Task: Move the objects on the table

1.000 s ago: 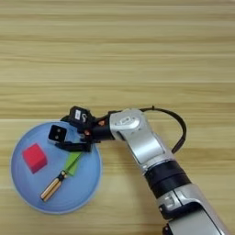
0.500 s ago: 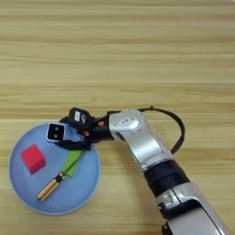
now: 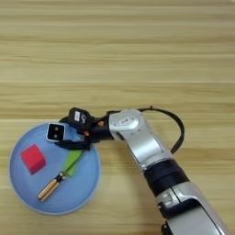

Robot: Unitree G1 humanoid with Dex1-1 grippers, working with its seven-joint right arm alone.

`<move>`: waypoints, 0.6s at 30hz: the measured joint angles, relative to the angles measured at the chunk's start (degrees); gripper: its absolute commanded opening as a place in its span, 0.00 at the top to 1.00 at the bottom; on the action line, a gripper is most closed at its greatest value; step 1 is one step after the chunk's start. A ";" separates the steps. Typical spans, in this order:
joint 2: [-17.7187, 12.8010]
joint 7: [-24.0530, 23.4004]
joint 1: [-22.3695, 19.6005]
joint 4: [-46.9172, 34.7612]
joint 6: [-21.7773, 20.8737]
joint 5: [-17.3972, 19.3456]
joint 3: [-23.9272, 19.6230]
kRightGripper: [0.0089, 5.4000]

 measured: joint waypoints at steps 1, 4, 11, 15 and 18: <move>-0.16 0.82 0.09 -0.22 -0.51 0.03 0.20 0.44; -0.37 2.56 0.68 -1.15 -0.98 0.45 0.56 0.44; -1.03 6.23 1.83 -2.89 -1.87 1.40 0.71 0.45; -1.79 8.37 2.38 -3.63 -2.90 1.73 0.81 0.45; -2.19 9.62 2.72 -3.92 -3.07 2.45 0.80 0.45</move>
